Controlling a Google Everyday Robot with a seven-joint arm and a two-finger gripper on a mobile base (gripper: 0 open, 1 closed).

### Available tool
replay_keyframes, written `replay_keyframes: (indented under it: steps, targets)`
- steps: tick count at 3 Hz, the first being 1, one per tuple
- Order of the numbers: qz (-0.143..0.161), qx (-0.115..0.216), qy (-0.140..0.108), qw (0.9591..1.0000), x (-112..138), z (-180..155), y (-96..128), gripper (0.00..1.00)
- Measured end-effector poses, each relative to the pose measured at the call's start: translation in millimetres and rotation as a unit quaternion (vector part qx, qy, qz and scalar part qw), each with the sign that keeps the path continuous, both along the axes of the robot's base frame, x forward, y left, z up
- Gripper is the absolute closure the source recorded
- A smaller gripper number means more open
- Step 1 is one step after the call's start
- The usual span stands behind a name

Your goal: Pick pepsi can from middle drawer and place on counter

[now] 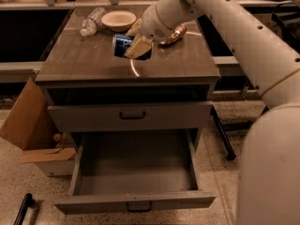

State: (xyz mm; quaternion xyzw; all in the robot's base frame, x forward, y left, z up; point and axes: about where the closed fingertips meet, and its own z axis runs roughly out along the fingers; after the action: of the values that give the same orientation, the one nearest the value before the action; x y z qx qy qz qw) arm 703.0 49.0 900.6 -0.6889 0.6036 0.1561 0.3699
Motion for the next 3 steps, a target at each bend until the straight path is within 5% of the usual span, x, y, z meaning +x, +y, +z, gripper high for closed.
replay_keyframes:
  steps: [1, 2, 3]
  targets:
    - [-0.018, -0.004, 0.015, 0.9997, 22.7, -5.6, 20.4, 1.00]
    - [-0.017, -0.010, 0.031, 0.9993, 35.5, -11.7, 44.2, 0.81]
    - [-0.009, -0.017, 0.043, 0.9989, 44.2, -16.6, 66.6, 0.50]
